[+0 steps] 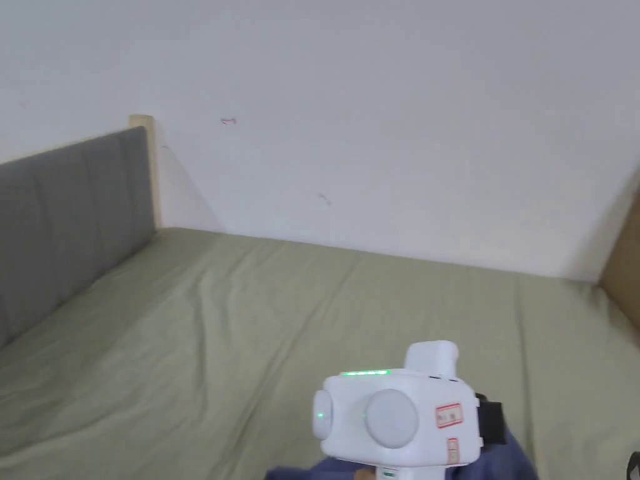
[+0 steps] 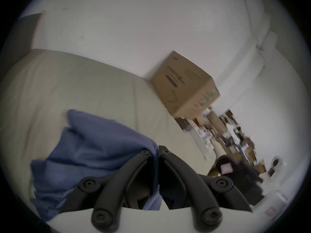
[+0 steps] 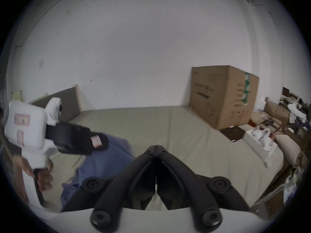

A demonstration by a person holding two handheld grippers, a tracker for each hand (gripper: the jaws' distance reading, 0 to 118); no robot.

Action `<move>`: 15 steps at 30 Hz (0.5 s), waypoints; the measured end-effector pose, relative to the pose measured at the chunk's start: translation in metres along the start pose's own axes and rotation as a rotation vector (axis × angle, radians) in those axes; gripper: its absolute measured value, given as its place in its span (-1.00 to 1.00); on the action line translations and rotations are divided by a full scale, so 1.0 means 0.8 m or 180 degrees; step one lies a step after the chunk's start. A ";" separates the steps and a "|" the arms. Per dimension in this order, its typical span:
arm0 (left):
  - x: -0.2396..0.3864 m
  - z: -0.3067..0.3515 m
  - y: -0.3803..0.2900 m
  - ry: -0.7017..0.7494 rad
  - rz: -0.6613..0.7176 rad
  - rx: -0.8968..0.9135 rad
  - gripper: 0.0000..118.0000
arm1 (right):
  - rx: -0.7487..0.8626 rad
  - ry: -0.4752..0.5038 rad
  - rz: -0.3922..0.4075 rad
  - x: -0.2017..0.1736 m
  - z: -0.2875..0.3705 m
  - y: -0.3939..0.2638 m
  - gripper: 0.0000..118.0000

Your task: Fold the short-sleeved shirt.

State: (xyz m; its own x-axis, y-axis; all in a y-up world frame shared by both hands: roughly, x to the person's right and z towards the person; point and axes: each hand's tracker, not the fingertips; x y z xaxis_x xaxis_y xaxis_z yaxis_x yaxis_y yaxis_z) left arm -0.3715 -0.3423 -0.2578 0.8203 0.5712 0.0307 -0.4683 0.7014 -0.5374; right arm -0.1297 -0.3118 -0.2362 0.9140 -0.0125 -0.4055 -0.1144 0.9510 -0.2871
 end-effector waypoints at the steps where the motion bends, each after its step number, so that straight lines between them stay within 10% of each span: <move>1: 0.011 -0.019 -0.013 0.0058 -0.0137 -0.0154 -0.91 | 0.0002 -0.0069 -0.0041 0.011 0.005 0.000 -1.00; 6: 0.002 -0.123 -0.104 0.0451 -0.0440 -0.1021 -0.90 | -0.0155 -0.0212 -0.0137 0.047 0.007 -0.023 -1.00; 8: -0.010 -0.145 -0.133 0.0622 -0.0531 -0.1284 -0.46 | -0.0298 -0.0221 -0.0134 0.048 0.002 -0.037 -1.00; 10: -0.019 -0.149 -0.151 0.0687 -0.0538 -0.1437 0.74 | -0.0414 -0.0165 -0.0110 0.049 -0.002 -0.049 -1.00; 15: -0.030 -0.101 -0.123 0.0744 -0.0406 -0.1163 0.84 | -0.0588 -0.0067 -0.0055 0.039 -0.016 -0.064 -1.00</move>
State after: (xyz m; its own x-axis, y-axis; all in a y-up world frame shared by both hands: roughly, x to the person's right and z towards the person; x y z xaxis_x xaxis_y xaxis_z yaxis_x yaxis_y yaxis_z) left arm -0.3183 -0.4597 -0.2736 0.9357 0.3488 -0.0525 -0.2463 0.5393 -0.8053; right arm -0.1006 -0.3649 -0.2450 0.9242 -0.0202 -0.3814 -0.1662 0.8779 -0.4491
